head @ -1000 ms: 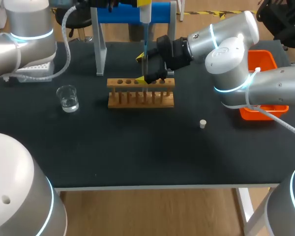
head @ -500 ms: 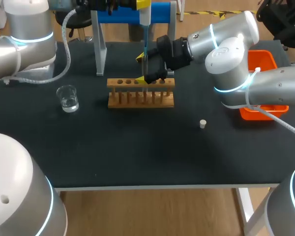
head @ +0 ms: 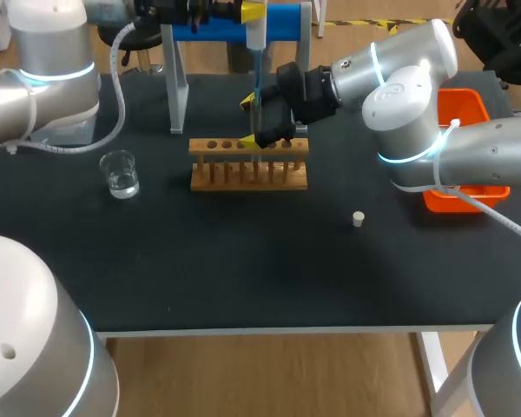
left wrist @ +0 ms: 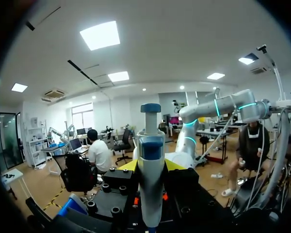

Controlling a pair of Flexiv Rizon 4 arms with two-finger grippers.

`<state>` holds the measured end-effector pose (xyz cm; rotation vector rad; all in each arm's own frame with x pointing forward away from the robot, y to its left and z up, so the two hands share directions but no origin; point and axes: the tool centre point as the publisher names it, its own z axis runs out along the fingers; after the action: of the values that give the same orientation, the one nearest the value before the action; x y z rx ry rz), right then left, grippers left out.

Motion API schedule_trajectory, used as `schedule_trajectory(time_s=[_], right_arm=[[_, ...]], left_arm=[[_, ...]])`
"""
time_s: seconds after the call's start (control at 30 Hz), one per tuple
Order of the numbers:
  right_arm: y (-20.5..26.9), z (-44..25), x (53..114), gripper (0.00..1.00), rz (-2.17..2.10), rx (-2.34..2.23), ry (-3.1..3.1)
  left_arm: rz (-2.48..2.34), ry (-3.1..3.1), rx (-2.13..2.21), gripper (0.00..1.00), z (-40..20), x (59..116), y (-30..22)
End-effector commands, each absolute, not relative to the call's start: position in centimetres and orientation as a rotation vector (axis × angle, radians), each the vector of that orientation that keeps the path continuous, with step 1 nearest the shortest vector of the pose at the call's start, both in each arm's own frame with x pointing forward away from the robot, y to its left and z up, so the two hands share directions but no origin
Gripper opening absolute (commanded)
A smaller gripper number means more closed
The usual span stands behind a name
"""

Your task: Invert the test tube, pick up the pipette, mount the tip to pipette, aspirate from beaker and dispense into the tube, eject the tip, return the pipette, and cap with the stopper.

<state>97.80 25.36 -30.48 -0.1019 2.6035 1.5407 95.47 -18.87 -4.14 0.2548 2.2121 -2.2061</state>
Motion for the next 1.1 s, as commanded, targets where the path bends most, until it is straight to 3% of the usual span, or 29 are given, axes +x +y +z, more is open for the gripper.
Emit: schedule_trajectory(time_s=[0.03,1.1], right_arm=[[25.3,-30.4,97.8,1.0,1.54,-0.102,2.603],[25.3,-30.4,97.8,1.0,1.54,-0.102,2.603]], left_arm=[[-2.207,2.206,0.25,0.0,-4.3,95.3,-18.8],[-2.205,2.202,0.24,0.0,-6.0,95.5,-18.5]])
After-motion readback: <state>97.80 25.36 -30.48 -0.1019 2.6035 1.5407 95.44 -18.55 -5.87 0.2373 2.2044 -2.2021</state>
